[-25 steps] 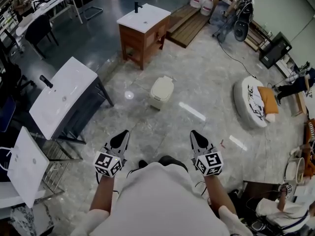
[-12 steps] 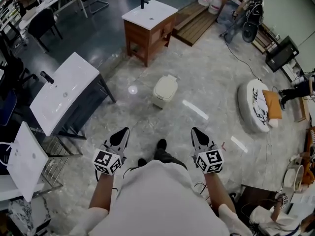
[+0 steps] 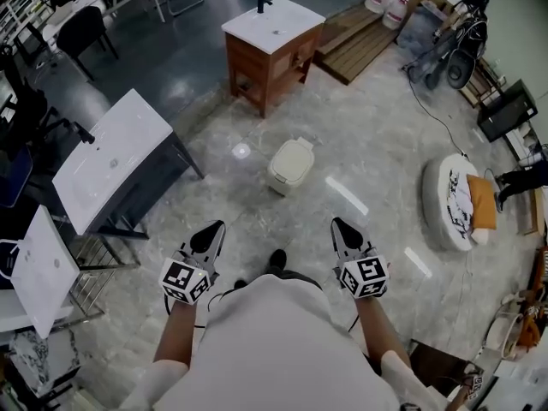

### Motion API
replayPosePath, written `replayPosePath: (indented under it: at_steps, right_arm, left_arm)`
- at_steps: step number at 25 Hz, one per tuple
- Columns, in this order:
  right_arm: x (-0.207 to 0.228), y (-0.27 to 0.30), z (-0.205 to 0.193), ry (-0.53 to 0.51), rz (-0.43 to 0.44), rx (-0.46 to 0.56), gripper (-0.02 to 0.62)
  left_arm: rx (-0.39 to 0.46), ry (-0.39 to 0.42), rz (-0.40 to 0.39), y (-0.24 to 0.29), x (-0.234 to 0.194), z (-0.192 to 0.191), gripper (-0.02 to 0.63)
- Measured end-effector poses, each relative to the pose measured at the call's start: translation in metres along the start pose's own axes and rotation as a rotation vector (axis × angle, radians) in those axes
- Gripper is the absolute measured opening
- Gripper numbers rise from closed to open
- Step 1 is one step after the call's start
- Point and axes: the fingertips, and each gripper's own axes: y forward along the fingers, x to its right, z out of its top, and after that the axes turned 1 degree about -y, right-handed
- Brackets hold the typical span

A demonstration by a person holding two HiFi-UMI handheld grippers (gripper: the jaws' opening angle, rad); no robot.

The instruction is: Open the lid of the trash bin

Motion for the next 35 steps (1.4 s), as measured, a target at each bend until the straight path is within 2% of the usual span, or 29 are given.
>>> replayPosePath:
  at_steps: [7, 13, 24, 35]
  right_arm:
    - [0.037, 0.027, 0.011, -0.022, 0.05, -0.014, 0.031]
    - [0.066, 0.044, 0.005, -0.015, 0.073, -0.03, 0.031]
    - [0.093, 0.059, -0.003, -0.021, 0.087, -0.069, 0.032]
    - [0.107, 0.08, -0.005, -0.014, 0.056, -0.095, 0.031]
  left_arm:
    - [-0.016, -0.002, 0.046, 0.036, 0.0, 0.006, 0.018]
    - [-0.023, -0.008, 0.073, 0.064, 0.006, 0.003, 0.018]
    - [-0.055, -0.003, 0.061, 0.105, 0.019, 0.005, 0.018]
    - [-0.074, -0.005, 0.039, 0.135, -0.007, 0.007, 0.018]
